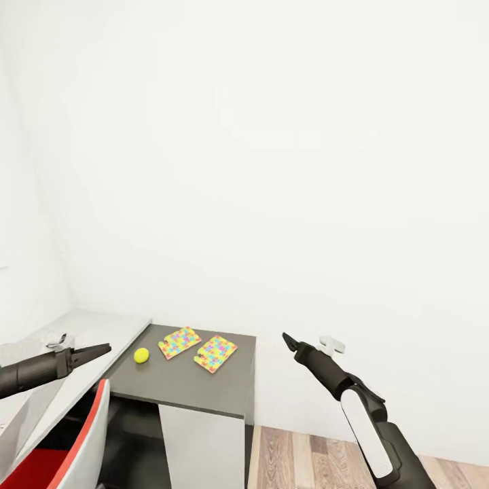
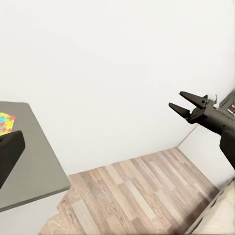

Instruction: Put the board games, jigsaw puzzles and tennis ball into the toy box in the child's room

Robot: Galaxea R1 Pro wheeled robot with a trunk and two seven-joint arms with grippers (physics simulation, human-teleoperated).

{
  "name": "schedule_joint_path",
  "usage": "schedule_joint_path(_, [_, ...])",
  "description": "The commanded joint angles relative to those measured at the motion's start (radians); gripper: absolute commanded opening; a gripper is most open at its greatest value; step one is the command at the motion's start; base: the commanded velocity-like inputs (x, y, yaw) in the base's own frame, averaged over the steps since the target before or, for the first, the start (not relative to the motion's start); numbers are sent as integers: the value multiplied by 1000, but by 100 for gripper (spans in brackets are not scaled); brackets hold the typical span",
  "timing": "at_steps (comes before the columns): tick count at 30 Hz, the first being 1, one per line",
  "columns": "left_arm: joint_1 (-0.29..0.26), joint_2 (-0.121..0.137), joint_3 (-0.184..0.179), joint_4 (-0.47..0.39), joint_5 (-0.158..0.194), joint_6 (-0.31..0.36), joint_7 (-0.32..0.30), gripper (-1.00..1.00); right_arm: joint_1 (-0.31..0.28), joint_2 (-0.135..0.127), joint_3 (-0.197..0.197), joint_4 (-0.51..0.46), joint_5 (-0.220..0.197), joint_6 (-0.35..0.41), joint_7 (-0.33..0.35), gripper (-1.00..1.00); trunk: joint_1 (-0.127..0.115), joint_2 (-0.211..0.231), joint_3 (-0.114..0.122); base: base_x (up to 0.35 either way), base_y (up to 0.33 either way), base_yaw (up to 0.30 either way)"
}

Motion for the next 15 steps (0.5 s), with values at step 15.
schedule_joint_path(15, [0, -4, -2, 3, -2, 10, 1, 100, 1, -6, 2, -51, -10, 8, 10, 100, 0, -1, 0, 0, 0, -281])
